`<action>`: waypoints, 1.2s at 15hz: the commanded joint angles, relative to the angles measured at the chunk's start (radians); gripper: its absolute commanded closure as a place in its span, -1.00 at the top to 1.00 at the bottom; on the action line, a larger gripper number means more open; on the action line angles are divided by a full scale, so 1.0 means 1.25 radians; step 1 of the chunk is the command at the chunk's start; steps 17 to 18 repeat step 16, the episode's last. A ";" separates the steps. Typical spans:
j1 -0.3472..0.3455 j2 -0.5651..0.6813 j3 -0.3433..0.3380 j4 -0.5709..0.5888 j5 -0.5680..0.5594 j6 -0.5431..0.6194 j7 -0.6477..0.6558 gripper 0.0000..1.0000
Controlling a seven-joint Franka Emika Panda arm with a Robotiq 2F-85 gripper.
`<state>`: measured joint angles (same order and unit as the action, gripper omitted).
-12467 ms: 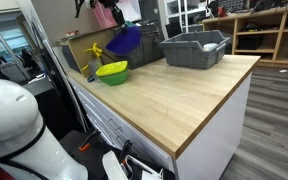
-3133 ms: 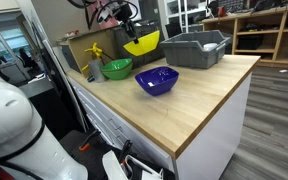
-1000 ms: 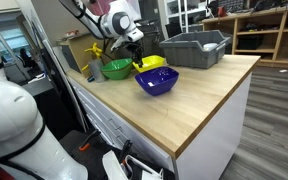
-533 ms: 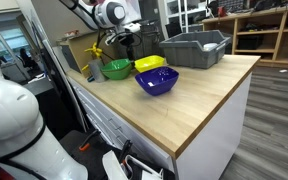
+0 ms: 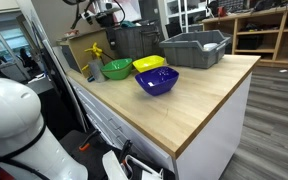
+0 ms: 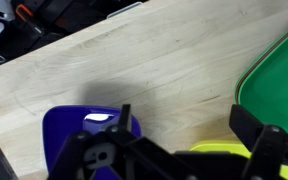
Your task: Isolate the blue and then the yellow bowl from the stack and place them on the table
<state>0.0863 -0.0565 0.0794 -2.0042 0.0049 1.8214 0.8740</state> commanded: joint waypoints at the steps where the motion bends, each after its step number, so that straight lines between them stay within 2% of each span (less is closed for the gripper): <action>1: 0.013 -0.041 0.023 0.026 0.008 -0.086 -0.091 1.00; 9: 0.037 -0.065 0.068 0.040 0.017 -0.137 -0.267 1.00; 10: 0.041 -0.069 0.073 0.045 0.013 -0.149 -0.274 1.00; 11: 0.042 -0.069 0.083 0.056 0.008 -0.176 -0.235 1.00; 12: 0.034 -0.059 0.076 0.031 0.010 -0.126 -0.243 1.00; 18: 0.040 -0.065 0.085 0.044 0.010 -0.152 -0.240 1.00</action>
